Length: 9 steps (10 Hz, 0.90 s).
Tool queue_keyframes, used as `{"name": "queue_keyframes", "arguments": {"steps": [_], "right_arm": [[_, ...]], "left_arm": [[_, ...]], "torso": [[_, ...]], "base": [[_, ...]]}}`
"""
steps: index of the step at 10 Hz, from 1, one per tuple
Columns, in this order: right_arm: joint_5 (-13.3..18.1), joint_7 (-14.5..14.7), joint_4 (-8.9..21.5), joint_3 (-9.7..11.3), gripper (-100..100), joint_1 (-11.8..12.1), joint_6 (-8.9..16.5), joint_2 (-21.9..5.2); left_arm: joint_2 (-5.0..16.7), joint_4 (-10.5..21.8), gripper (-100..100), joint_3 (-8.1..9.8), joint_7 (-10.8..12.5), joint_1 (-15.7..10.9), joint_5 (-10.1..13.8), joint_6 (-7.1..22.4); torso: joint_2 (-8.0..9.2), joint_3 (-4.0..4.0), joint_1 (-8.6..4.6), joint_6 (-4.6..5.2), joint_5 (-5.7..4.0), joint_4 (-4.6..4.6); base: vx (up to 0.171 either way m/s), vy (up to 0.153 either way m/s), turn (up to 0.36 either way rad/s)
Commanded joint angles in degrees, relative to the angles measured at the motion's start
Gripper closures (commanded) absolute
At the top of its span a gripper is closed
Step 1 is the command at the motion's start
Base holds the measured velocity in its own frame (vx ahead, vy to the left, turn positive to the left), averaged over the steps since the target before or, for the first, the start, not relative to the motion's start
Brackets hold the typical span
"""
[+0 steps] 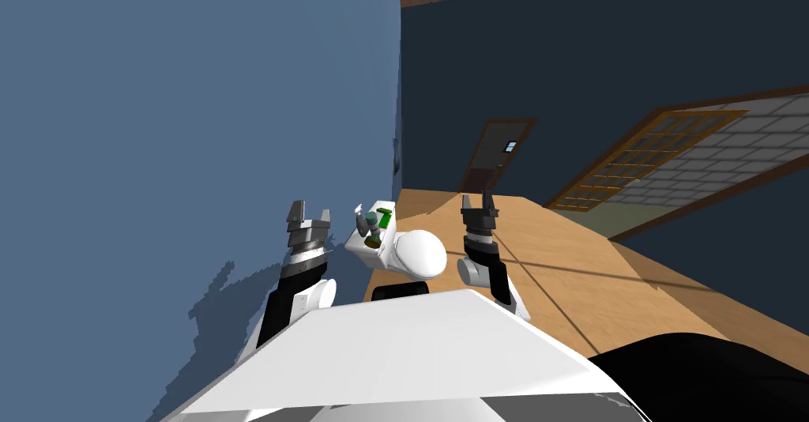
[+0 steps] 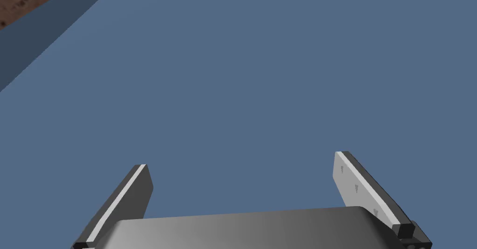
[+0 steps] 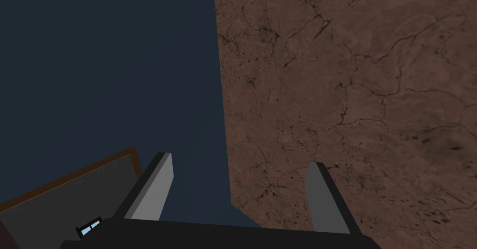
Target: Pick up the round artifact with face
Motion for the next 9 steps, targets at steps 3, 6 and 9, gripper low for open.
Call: {"name": "queue_keyframes", "arguments": {"steps": [3,6,9], "right_arm": [[0.0,0.0,0.0,0.0,0,0.0,0.0,0.0],[0.0,0.0,0.0,0.0,0,0.0,0.0,0.0],[0.0,0.0,0.0,0.0,0,0.0,0.0,0.0]], "left_arm": [[4.7,-1.3,-100,0.35,2.4,-1.3,0.2,5.3],[6.9,-2.1,-100,0.52,4.2,-2.4,0.5,9.7],[8.8,-2.7,-100,0.65,6.4,-3.9,0.9,13.9]], "torso": [[0.05,0.03,-0.06,0.0,-0.01,0.01],[0.07,0.04,-0.05,0.0,-0.01,0.02],[0.07,0.04,-0.03,0.0,-0.01,0.01]], "base": [[-0.016,-0.019,0.014],[-0.021,-0.014,0.001],[-0.023,-0.009,-0.005]]}}
